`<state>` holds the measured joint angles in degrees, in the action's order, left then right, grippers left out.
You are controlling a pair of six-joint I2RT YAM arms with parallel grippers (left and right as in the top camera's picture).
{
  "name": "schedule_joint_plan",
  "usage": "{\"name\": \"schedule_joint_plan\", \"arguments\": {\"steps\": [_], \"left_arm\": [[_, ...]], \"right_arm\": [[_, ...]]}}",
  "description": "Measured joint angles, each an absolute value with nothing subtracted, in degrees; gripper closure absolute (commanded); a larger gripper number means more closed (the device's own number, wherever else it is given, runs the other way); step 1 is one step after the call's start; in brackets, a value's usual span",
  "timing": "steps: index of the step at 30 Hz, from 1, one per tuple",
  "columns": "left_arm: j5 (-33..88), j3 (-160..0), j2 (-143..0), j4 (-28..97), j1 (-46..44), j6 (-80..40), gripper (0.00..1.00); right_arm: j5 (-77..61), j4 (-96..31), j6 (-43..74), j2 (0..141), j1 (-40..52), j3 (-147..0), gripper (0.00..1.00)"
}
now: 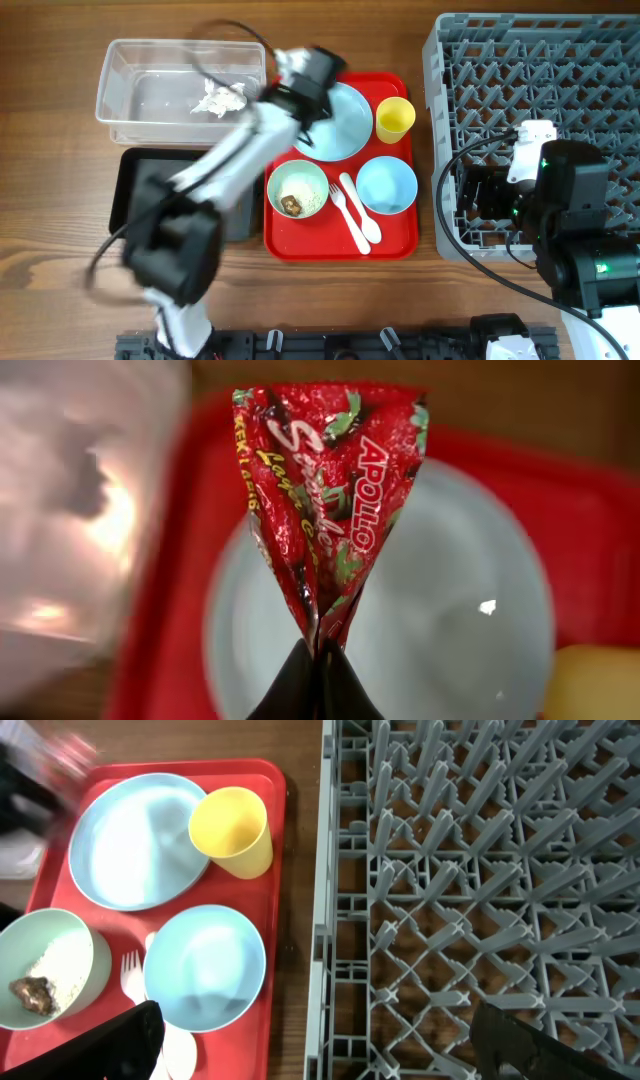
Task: Sort waste into correct bins and load items into the dishwasher rack
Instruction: 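Carry the red wrapper into the clear bin and open the left gripper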
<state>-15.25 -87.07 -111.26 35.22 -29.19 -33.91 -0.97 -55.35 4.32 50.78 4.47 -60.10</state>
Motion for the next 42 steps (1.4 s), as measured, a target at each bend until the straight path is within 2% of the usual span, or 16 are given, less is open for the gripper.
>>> {"name": "schedule_joint_plan", "arguments": {"steps": [4,12,13,14,15,16,18,21,24,25,28,34,40,42], "left_arm": [[-16.05,-87.37,-99.7,37.43,-18.31,-33.28,0.96],[-12.47,-87.37,-103.63,41.47,-3.55,-40.14,0.94],[-10.5,-87.37,-104.86,41.54,-2.17,-40.71,0.78],[-9.28,-87.37,-105.84,41.65,-1.21,-41.15,0.68],[-8.32,-87.37,-106.63,41.85,-0.47,-41.3,0.51],[-7.44,-87.37,-107.18,42.09,0.03,-41.52,0.42],[-6.11,-87.37,-107.68,42.3,0.34,-42.35,0.34],[-4.19,-87.37,-107.09,42.87,0.12,-42.37,0.29],[-3.33,-87.26,-102.1,43.88,-2.33,-40.58,0.25],[-3.27,-87.26,-99.24,45.84,-4.71,-39.48,0.21],[-3.07,-87.37,-95.44,49.21,-12.75,-36.07,0.15],[-2.52,-87.33,-97.6,52.56,-29.89,-33.21,0.19],[-2.42,-85.95,-105.54,52.99,-38.83,-32.82,0.24],[-2.44,-85.71,-108.22,53.98,-39.22,-32.82,0.25]], "right_arm": [[-0.97,-56.18,4.34,50.78,4.47,-60.1,0.0],[-0.97,-56.42,4.32,50.78,4.47,-60.1,0.0],[-0.97,-56.53,4.32,50.78,4.47,-60.1,0.0],[-0.97,-56.66,4.32,50.78,4.47,-60.1,0.01],[-0.97,-56.75,4.32,50.78,4.47,-60.1,0.0],[-0.97,-56.77,4.32,50.78,4.47,-60.1,0.0],[-0.97,-56.8,4.34,50.78,4.47,-60.1,0.0],[-0.97,-56.82,4.32,50.78,4.47,-60.1,0.0],[-0.97,-56.86,4.32,50.78,4.47,-60.1,0.0],[-0.97,-56.8,4.32,50.78,4.47,-60.1,0.0],[-0.97,-56.82,4.32,50.78,4.47,-60.1,0.0],[-0.97,-57.17,4.32,50.78,4.47,-60.12,0.0],[-0.97,-57.28,4.32,50.78,4.47,-60.12,0.0],[-0.97,-57.65,4.32,50.78,4.47,-60.12,0.0]]}}
